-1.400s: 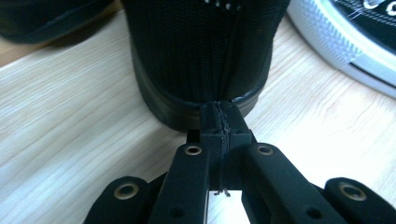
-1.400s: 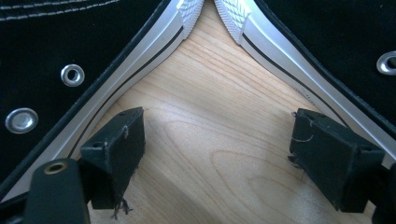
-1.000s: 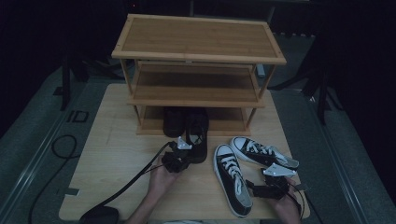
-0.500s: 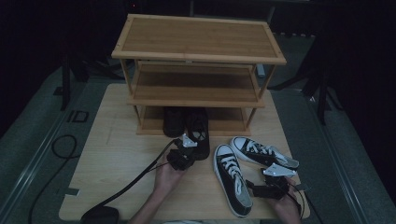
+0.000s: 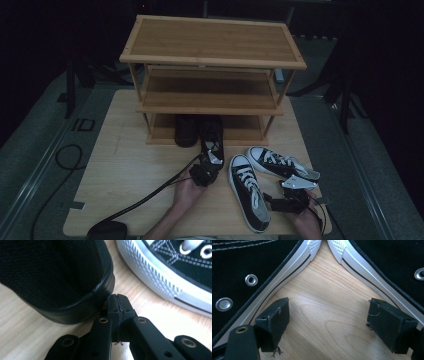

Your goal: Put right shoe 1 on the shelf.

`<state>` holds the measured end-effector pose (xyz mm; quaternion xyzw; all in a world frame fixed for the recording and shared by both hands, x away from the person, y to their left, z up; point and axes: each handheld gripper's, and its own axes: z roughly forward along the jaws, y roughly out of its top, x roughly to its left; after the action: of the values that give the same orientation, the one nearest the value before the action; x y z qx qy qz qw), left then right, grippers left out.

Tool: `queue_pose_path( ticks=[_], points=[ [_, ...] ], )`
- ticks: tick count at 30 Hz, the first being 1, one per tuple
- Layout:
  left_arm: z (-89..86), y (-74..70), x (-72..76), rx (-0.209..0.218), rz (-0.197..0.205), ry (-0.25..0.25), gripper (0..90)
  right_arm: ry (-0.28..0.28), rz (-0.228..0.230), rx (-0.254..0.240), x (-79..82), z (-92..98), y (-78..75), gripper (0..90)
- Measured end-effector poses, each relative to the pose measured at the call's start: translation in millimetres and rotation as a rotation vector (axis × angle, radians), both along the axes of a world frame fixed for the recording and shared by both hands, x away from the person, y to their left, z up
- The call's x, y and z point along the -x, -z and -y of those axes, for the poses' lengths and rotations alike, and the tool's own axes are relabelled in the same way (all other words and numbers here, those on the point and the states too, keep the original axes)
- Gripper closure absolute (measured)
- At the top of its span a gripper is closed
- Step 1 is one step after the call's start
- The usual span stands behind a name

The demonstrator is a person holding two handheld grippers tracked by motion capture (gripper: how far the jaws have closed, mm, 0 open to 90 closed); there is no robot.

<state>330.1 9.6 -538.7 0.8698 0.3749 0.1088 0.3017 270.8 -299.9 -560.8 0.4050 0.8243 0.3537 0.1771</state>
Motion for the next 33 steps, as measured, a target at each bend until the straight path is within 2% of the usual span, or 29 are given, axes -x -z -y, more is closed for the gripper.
queue_pose_path(
  ticks=[7,9,15,17,22,27,30,31,33],
  points=[
    [-1.9,-9.8,-10.4,0.045,0.030,-0.045,89.9,0.000,0.000,0.000,0.0,0.0,0.0,17.9],
    [-2.4,-12.9,-15.0,0.067,0.026,-0.038,89.9,0.000,0.000,0.000,0.0,0.0,0.0,18.0],
    [9.0,-13.1,-21.0,0.057,0.041,-0.022,89.9,0.000,0.000,0.000,0.0,0.0,0.0,18.0],
    [11.0,-14.5,-21.1,0.035,0.057,-0.031,89.8,-0.001,0.000,0.000,0.1,0.0,0.0,17.9],
    [11.0,-13.1,-19.9,0.002,0.053,-0.022,89.7,-0.003,0.000,0.000,0.1,0.0,0.0,17.9],
    [16.4,0.7,-14.8,-0.049,0.030,0.001,88.5,-0.004,0.000,0.001,0.1,-0.1,0.0,17.9],
    [16.1,2.1,-18.4,-0.031,0.036,-0.023,88.4,-0.005,0.000,0.001,0.1,-0.1,0.0,17.9],
    [14.9,1.1,-20.9,-0.014,0.024,-0.021,89.7,-0.004,0.000,0.001,0.1,-0.1,0.0,17.9],
    [14.7,0.5,-23.3,-0.027,0.036,-0.030,89.7,-0.005,0.000,0.000,0.1,-0.1,0.0,17.9]
  ],
)
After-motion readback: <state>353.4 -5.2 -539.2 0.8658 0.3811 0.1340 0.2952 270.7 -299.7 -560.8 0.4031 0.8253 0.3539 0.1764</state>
